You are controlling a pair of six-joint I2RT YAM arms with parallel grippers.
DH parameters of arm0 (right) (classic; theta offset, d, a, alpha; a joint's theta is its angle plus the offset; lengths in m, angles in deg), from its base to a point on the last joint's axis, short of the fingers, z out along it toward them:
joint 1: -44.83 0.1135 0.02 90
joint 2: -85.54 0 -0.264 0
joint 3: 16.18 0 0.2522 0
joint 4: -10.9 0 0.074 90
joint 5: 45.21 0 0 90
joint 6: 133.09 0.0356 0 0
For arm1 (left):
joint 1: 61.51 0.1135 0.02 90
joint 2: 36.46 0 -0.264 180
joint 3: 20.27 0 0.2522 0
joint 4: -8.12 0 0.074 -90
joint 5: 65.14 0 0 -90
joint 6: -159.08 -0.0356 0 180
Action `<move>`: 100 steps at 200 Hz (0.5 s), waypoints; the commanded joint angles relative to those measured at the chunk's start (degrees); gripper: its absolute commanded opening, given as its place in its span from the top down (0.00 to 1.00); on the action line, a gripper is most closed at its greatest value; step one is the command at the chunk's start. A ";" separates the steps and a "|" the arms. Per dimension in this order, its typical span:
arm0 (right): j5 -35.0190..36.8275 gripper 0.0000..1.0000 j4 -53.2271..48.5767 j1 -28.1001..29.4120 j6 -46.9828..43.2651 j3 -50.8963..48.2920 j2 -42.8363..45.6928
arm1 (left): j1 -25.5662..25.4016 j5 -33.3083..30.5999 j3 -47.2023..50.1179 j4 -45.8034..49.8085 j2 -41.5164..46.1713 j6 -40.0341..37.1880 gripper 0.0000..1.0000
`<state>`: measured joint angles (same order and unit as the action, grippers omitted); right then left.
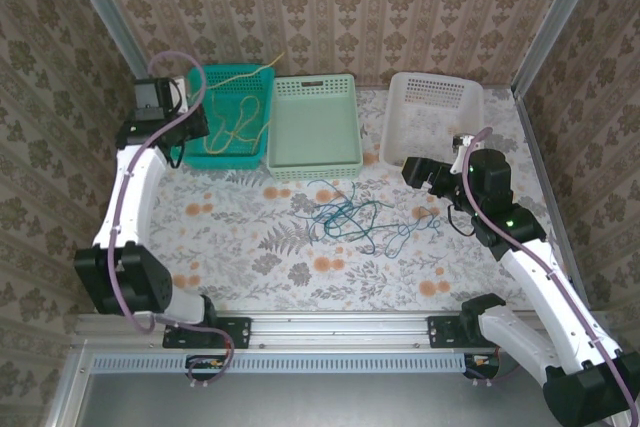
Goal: Untangle the cables
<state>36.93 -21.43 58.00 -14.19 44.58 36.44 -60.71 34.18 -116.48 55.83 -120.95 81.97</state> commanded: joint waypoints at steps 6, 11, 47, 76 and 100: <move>1.22 0.00 -1.38 0.07 0.28 -0.77 1.05 | 1.44 3.23 -4.27 -1.68 -4.73 1.98 1.00; 1.21 0.00 -1.44 0.10 0.27 -0.77 1.03 | 1.67 3.25 -4.61 -1.90 -5.67 2.24 1.00; 1.18 0.00 -2.02 0.08 0.36 -0.87 1.47 | 3.27 2.81 -6.52 -5.48 -11.77 5.80 1.00; 0.93 0.01 -2.50 0.10 -0.18 -1.18 2.18 | 3.43 2.78 -10.58 -4.58 -17.20 6.83 1.00; 2.15 0.08 -4.80 0.10 -0.43 -0.70 1.46 | 3.47 1.83 -12.18 -3.22 -19.81 7.70 1.00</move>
<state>37.13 -22.85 58.00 -14.30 44.06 37.64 -57.54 36.24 -125.95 52.12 -139.09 87.45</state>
